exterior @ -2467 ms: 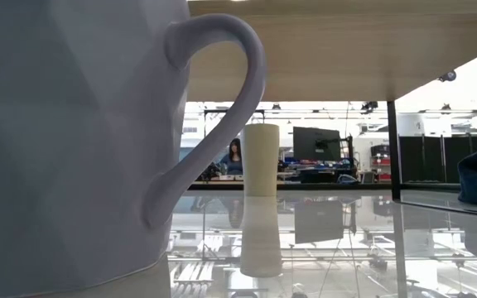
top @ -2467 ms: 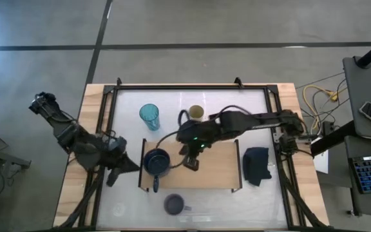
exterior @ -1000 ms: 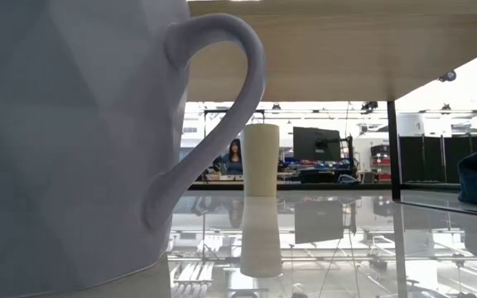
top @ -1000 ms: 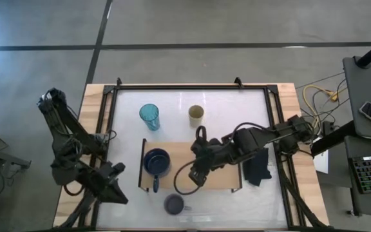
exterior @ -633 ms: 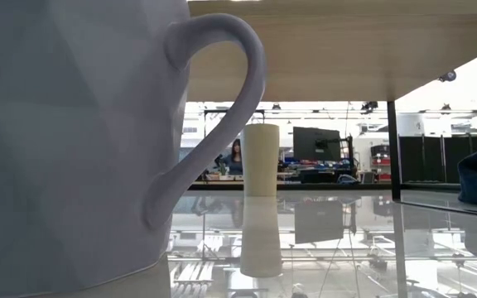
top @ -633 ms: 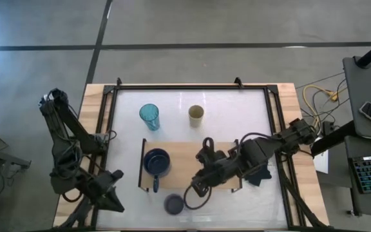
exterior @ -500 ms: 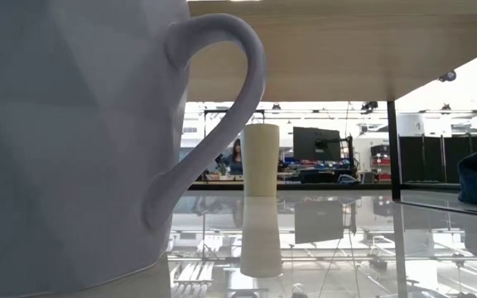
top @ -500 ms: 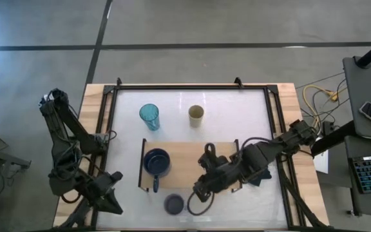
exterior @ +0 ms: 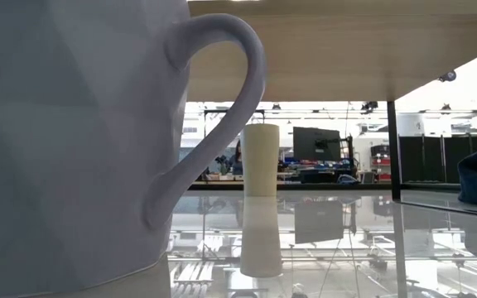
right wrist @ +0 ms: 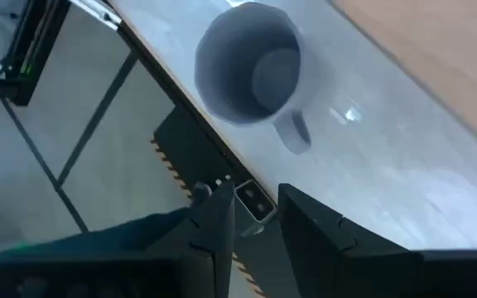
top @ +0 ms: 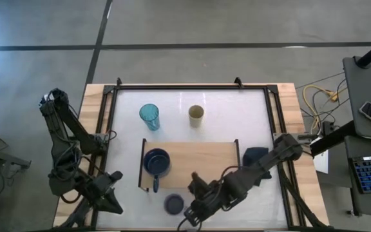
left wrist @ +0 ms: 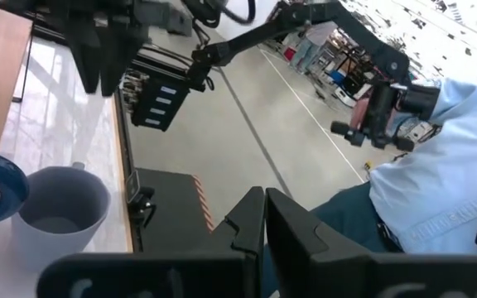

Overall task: Stack small to large cups/mugs on shelf
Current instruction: Put the gray mug on the shelf

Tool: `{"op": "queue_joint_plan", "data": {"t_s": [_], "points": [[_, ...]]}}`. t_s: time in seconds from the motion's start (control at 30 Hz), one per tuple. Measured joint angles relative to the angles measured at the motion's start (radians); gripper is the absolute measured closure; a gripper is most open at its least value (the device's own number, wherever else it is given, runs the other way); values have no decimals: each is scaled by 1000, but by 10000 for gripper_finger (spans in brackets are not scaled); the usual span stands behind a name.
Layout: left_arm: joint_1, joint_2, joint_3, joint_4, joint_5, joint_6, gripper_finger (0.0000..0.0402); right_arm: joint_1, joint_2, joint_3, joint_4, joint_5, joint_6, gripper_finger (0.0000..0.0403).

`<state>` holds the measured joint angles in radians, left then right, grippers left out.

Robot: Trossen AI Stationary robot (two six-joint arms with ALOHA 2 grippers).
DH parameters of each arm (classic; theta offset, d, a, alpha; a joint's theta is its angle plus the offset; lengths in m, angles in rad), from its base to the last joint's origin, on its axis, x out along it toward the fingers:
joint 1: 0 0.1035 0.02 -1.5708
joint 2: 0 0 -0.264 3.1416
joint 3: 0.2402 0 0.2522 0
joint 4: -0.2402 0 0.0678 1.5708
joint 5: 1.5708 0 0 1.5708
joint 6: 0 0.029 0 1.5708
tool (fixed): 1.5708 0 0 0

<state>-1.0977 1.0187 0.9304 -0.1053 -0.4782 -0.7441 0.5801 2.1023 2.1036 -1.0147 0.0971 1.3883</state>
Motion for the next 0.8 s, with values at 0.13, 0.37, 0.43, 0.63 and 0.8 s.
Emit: {"op": "queue_joint_plan", "data": {"t_s": [0.13, 0.37, 0.43, 0.63, 0.8], "points": [[0, 0, -2, -8, 0, 1, 402, -3, 65, 56, 1, 8, 30, 321], [0, 0, -4, -9, -2, 0, 402, -4, 171, 131, -5, 8, 32, 318], [0, 0, -4, -9, -2, 1, 402, -4, 191, 156, -6, 6, 5, 313], [0, 0, -5, -9, -2, 5, 402, -4, 203, 216, -93, 21, -23, 290], [0, 0, -7, -9, -15, 17, 402, 4, 204, 214, -111, 63, 51, 271]]}}
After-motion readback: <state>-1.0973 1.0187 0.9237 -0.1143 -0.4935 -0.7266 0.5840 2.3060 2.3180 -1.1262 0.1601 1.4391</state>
